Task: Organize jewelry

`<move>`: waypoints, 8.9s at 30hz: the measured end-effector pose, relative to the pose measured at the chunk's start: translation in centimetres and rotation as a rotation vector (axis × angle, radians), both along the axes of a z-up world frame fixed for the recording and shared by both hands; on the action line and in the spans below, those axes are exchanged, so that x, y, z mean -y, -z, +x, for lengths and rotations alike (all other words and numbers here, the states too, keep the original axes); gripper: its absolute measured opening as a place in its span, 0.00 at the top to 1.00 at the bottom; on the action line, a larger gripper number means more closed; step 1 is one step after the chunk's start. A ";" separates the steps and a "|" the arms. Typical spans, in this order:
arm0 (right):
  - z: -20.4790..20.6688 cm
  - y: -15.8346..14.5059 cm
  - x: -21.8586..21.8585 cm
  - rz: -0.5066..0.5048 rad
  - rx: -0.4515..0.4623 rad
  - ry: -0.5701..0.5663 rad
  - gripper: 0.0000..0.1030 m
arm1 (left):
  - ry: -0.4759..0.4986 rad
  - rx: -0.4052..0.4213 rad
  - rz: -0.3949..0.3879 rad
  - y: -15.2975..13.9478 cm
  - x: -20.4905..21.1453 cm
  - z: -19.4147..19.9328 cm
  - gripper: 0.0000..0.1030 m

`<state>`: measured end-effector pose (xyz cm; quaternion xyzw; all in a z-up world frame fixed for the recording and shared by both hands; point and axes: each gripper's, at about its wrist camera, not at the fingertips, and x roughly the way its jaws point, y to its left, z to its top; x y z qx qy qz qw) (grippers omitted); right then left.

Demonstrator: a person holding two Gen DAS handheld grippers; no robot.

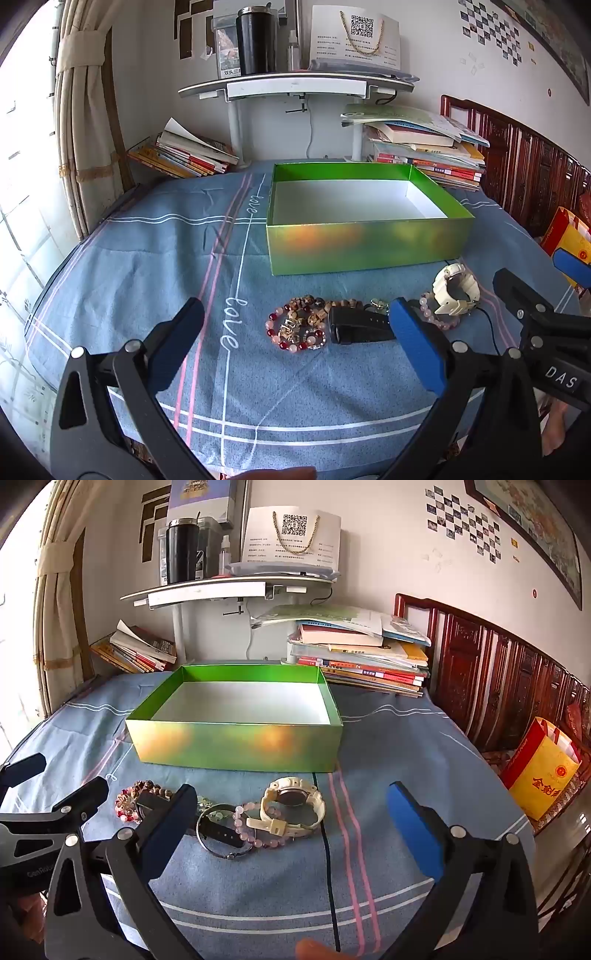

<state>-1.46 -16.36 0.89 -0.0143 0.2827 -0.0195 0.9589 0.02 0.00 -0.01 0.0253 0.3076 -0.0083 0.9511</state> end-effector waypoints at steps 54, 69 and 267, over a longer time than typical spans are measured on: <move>0.1 0.0 -0.2 0.008 -0.005 0.002 0.02 | 0.000 -0.004 -0.002 0.9 -0.1 -0.3 0.04; 0.0 -0.1 -0.2 0.008 -0.006 0.002 0.02 | -0.002 -0.003 0.000 1.6 -0.3 -0.7 0.04; 7.6 8.1 1.1 0.065 -0.356 -0.118 0.60 | 0.042 -0.260 -0.119 5.5 -3.9 6.9 0.87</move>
